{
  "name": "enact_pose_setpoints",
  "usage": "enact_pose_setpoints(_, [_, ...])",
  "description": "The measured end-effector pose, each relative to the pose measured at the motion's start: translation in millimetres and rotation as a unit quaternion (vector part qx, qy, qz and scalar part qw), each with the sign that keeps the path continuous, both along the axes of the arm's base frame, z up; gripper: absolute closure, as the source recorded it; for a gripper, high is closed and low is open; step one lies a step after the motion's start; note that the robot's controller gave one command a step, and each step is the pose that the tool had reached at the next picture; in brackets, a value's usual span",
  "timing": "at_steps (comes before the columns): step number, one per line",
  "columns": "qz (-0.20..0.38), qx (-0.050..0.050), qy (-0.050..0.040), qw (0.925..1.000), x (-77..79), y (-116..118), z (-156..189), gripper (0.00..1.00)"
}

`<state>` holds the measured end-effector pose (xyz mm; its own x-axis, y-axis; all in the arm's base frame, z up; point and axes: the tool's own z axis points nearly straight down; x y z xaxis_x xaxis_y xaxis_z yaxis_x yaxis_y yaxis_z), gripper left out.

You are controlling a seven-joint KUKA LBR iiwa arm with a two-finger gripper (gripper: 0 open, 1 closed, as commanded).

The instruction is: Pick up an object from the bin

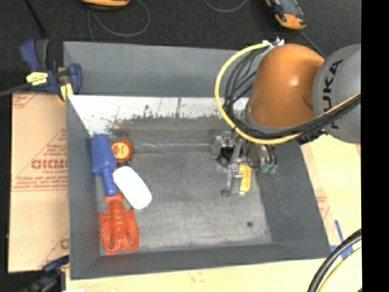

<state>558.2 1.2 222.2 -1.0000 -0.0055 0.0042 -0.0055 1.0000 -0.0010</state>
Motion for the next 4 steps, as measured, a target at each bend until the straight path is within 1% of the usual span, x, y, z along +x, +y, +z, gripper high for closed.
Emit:
enact_pose_setpoints(1, [0.0, 0.0, -0.0041, 1.0, 1.2, 0, 5, 0.0])
enact_pose_setpoints(2, [0.036, 0.0, -0.0067, 0.9993, 15.6, -39, -55, 0.0])
enact_pose_setpoints(3, [-0.064, 0.001, -0.003, 0.9979, 21.0, -72, -71, 0.0])
enact_pose_setpoints(4, [-0.085, 0.0, -0.0051, 0.9963, 31.1, -86, -73, 0.0])
